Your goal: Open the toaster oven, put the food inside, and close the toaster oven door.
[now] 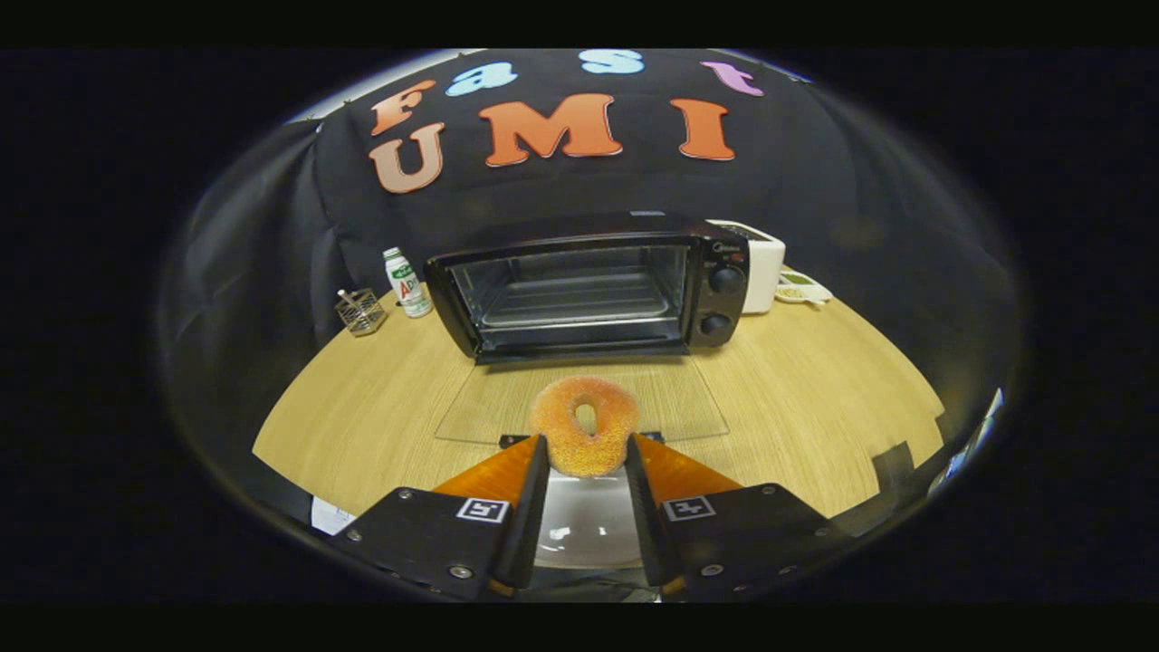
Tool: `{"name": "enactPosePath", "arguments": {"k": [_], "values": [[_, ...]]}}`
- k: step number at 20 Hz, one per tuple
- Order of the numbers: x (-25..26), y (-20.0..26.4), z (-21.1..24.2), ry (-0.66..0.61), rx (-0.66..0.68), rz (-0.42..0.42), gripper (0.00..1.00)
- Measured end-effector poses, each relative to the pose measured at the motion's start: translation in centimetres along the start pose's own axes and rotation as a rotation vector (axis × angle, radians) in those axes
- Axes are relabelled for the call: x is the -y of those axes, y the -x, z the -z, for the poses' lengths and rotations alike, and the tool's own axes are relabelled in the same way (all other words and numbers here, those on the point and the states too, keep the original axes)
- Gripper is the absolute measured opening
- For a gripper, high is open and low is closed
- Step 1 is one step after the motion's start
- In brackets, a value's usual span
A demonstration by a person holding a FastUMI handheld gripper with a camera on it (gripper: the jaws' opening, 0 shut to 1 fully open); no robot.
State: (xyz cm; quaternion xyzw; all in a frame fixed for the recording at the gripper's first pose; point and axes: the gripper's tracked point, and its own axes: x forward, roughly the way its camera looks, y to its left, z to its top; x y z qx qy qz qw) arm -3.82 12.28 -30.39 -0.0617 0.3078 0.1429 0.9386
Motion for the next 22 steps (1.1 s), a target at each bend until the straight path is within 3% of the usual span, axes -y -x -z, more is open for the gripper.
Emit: {"name": "enactPosePath", "arguments": {"k": [12, 18, 22], "values": [[-1.7, -9.4, -7.9, 0.038, 0.045, -0.023, 0.47], [-2.7, -12.8, -8.8, -0.134, 0.031, -0.097, 0.47], [-3.2, -14.6, -9.5, -0.335, 0.046, -0.143, 0.47]]}}
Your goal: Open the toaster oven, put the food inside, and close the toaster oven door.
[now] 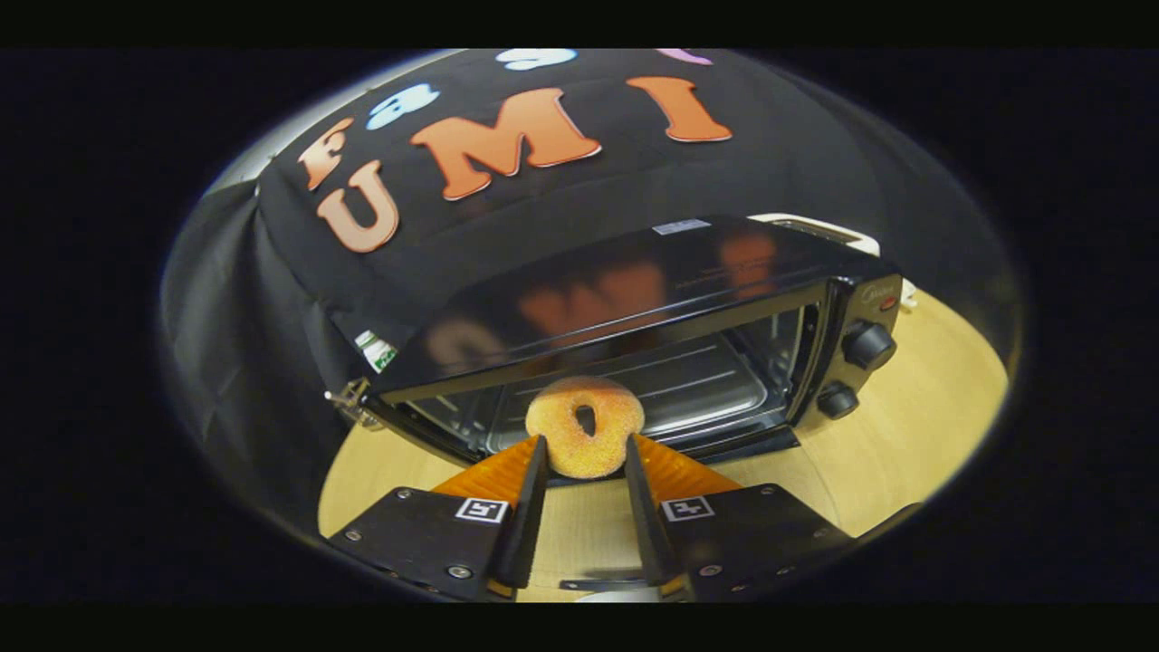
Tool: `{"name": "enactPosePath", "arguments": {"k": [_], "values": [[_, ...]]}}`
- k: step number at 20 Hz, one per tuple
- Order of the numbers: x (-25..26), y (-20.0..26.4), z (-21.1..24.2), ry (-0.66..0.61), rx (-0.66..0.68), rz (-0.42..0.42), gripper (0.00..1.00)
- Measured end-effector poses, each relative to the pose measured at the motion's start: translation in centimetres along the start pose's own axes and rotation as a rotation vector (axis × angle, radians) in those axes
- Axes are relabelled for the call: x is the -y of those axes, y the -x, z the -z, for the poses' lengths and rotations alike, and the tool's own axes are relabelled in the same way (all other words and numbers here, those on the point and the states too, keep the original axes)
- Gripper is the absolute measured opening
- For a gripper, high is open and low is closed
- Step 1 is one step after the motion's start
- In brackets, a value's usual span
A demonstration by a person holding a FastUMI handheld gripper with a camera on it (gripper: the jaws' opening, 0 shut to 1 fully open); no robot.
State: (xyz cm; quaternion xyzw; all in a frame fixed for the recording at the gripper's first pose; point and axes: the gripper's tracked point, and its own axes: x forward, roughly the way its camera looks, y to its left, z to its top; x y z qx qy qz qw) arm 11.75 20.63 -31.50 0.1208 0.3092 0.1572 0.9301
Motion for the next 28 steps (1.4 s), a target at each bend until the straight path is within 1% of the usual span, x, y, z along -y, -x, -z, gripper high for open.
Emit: {"name": "enactPosePath", "arguments": {"k": [2, 4, 6, 7, 8, 9, 10, 11, 15, 17, 20, 25, 28], "values": [[0.1, -0.9, -0.5, -0.091, 0.013, -0.011, 0.47], [0.2, -2.4, -1.2, -0.13, 0.026, -0.016, 0.47], [0.3, -3.8, -1.2, -0.187, 0.002, -0.02, 0.47], [0.4, -4.2, -1.0, -0.203, -0.011, -0.016, 0.54], [0.7, -4.3, -0.9, -0.196, -0.011, -0.004, 0.57], [0.5, -4.3, -1.2, -0.178, 0.006, -0.011, 0.62], [0.4, -3.8, -1.3, -0.154, 0.02, -0.009, 0.65], [0.2, -3.4, -1.4, -0.133, 0.025, -0.01, 0.75], [0.0, -0.8, -0.5, -0.038, 0.024, 0.0, 0.95], [0.2, 0.7, -0.5, 0.011, 0.037, 0.016, 0.98], [1.2, 3.1, -0.5, 0.066, 0.06, 0.06, 0.99], [3.0, 6.6, 1.4, 0.178, 0.047, 0.142, 0.99], [3.0, 8.6, 3.0, 0.247, 0.037, 0.164, 0.99]]}}
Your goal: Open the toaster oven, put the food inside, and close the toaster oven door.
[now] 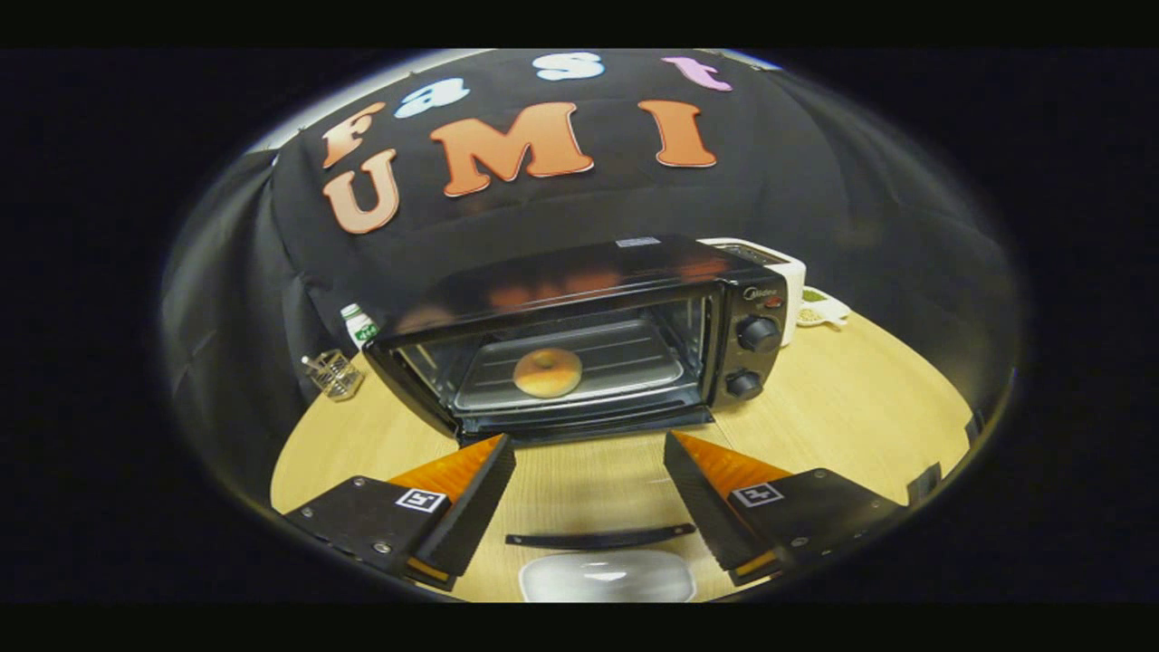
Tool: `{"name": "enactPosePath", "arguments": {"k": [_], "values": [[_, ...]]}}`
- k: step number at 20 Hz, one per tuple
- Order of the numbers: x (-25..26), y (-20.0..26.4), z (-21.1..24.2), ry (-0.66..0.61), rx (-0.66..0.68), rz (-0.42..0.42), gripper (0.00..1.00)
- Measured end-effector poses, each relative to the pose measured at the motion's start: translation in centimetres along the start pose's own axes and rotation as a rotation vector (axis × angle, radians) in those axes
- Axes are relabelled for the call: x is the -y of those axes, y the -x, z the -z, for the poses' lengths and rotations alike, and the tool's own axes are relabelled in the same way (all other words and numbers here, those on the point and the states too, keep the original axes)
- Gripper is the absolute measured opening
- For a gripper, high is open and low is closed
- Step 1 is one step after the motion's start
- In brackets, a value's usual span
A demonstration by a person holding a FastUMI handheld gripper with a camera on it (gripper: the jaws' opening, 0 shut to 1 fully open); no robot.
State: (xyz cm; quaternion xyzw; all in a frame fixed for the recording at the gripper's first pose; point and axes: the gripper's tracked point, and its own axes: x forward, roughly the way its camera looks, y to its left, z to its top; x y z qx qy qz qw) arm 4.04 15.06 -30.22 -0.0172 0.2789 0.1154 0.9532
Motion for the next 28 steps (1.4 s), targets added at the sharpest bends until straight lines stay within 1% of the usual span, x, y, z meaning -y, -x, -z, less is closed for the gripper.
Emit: {"name": "enactPosePath", "arguments": {"k": [2, 6, 9, 14, 19, 23, 24, 28], "values": [[-0.2, 1.0, 1.6, 0.042, -0.015, 0.001, 0.99], [0.0, 2.1, 5.8, 0.073, -0.087, -0.001, 0.99], [0.1, 2.9, 8.2, 0.101, -0.13, -0.001, 0.99], [0.5, 3.4, 11.2, 0.097, -0.192, 0.003, 0.99], [0.8, 2.9, 13.0, 0.114, -0.243, 0.004, 0.99], [1.1, 1.5, 13.3, 0.128, -0.252, 0.011, 0.99], [1.3, 1.2, 13.6, 0.127, -0.272, 0.014, 0.99], [1.2, 1.2, 13.7, 0.125, -0.277, 0.013, 0.99]]}}
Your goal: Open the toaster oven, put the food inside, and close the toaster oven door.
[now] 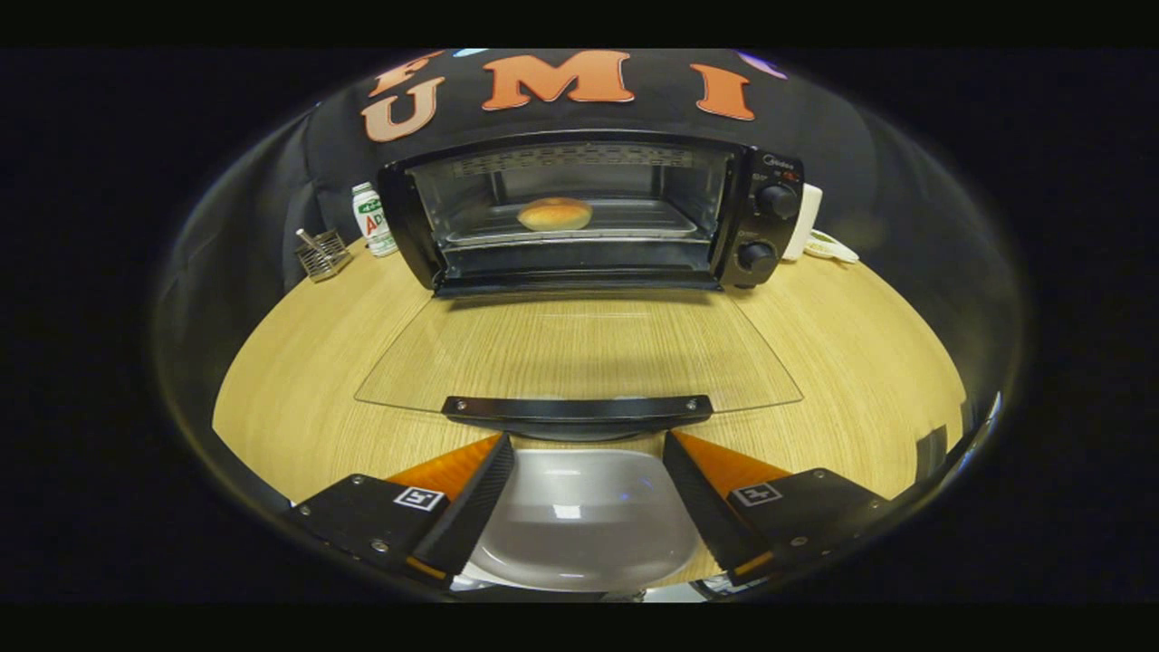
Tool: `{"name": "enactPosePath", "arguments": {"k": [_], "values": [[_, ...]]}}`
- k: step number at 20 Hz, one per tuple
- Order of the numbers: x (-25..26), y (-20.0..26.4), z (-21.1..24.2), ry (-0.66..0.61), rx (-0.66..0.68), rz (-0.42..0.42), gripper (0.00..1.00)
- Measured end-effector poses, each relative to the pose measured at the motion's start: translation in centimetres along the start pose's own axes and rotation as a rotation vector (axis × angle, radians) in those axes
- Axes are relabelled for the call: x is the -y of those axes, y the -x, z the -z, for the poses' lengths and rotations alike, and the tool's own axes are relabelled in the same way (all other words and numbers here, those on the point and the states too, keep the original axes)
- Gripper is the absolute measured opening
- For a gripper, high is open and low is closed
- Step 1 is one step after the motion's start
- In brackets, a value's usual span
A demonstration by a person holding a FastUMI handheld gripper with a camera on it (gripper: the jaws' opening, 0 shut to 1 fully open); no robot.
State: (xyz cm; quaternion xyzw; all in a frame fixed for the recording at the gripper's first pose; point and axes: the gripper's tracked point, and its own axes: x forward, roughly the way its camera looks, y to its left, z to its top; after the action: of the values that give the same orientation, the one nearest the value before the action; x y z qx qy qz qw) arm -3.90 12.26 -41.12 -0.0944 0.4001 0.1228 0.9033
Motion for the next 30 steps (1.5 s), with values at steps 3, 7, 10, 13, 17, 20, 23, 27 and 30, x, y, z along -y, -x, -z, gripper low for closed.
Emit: {"name": "enactPosePath", "arguments": {"k": [3, 7, 10, 13, 17, 20, 23, 27, 30], "values": [[-0.4, 0.3, -0.5, -0.012, 0.008, -0.007, 0.99], [-0.4, 1.1, -1.5, -0.019, 0.037, -0.009, 0.99], [0.0, 2.2, -2.7, -0.025, 0.073, -0.011, 0.99], [-0.4, 2.9, -4.3, -0.027, 0.099, -0.023, 1.0], [-0.5, 4.1, -7.9, -0.037, 0.174, -0.035, 1.0], [-0.5, 4.8, -11.7, -0.053, 0.246, -0.042, 1.0], [-0.5, 4.7, -15.0, -0.052, 0.3, -0.036, 1.0], [-0.1, 4.3, -18.4, -0.041, 0.35, -0.015, 1.0], [0.1, 4.3, -20.0, -0.049, 0.375, -0.011, 1.0]]}}
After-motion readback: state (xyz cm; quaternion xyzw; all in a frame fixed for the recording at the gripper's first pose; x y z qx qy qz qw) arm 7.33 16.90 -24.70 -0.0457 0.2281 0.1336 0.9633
